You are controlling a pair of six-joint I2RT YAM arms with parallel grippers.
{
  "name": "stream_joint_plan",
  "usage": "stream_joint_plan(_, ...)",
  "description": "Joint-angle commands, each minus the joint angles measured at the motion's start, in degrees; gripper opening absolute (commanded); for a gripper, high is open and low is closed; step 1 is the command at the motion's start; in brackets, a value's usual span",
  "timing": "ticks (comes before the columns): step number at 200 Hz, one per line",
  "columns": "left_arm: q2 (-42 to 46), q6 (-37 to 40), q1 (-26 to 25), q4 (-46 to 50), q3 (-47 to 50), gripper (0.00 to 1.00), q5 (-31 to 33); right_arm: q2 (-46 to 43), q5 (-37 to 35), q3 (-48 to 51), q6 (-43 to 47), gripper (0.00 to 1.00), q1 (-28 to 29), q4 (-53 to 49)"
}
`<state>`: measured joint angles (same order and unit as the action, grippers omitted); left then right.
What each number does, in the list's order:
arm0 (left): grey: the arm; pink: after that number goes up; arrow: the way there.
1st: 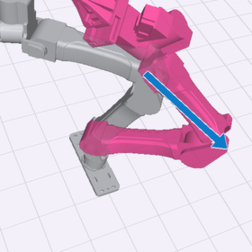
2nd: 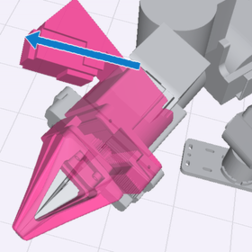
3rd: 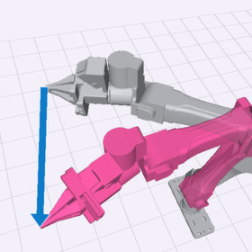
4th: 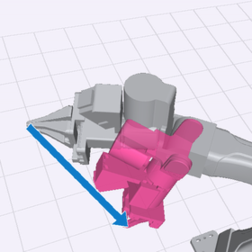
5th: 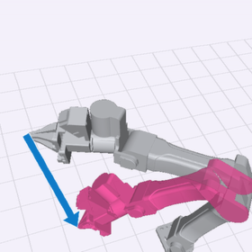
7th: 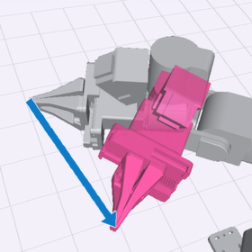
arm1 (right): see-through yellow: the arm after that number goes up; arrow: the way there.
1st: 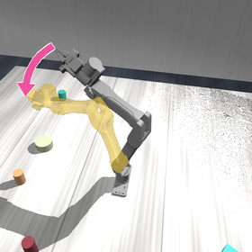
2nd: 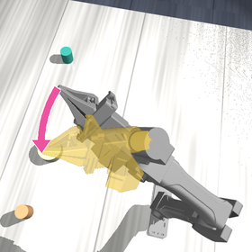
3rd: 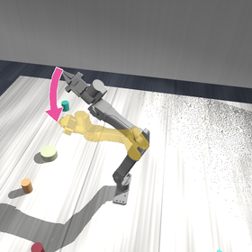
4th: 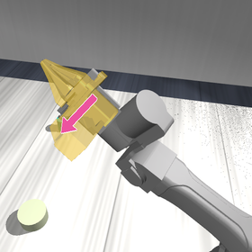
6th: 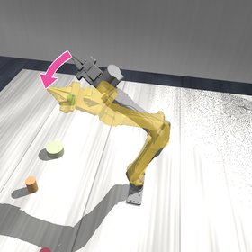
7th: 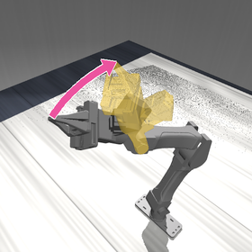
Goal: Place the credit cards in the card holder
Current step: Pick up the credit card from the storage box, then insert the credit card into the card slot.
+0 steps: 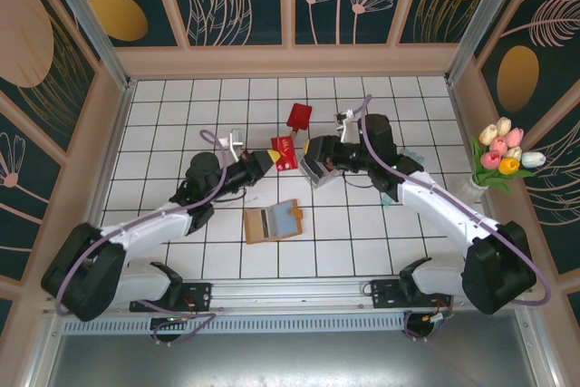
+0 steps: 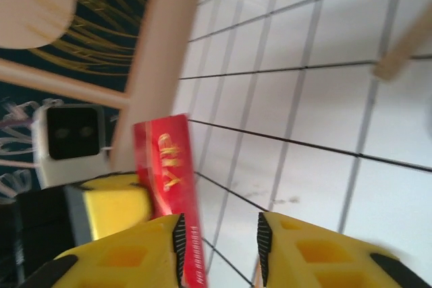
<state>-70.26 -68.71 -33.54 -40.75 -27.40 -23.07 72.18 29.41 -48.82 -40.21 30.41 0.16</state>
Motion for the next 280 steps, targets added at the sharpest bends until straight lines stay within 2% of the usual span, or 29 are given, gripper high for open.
stream_joint_plan(1,6.66,4.1,-0.08,14.69,6.96,0.0,5.85,1.27,-7.59,3.23,4.15,0.4,3.27,-6.96)
stream_joint_plan(28,15.82,-1.19,-1.71,14.68,17.79,0.0,8.91,4.54,-10.38,5.7,2.88,0.43,9.16,-6.04)
stream_joint_plan(53,21.84,-2.27,-5.21,19.32,20.14,0.0,12.69,9.19,-12.82,5.93,1.45,0.43,13.84,-5.59)
stream_joint_plan(76,22.8,-3.0,-6.65,19.51,21.31,0.0,13.64,12.31,-13.59,5.84,0.62,0.45,16.6,-3.87)
stream_joint_plan(128,16.91,-1.84,-8.36,17.44,20.59,0.0,13.08,16.99,-16.37,4.74,0.73,0.46,18.43,-5.85)
stream_joint_plan(147,15.56,-2.93,-8.71,12.86,21.81,0.0,12.35,17.71,-17.52,4.81,1.11,0.46,18.78,-6.76)
stream_joint_plan(208,7.64,-1.27,-10.14,9.89,19.92,0.0,12.13,18.96,-17.89,6.53,-0.04,0.44,18.81,-5.66)
stream_joint_plan(280,-0.67,-1.17,-11.37,1.15,19.57,0.0,11.55,20.82,-16.85,8.12,-1.26,0.41,18.85,-3.83)
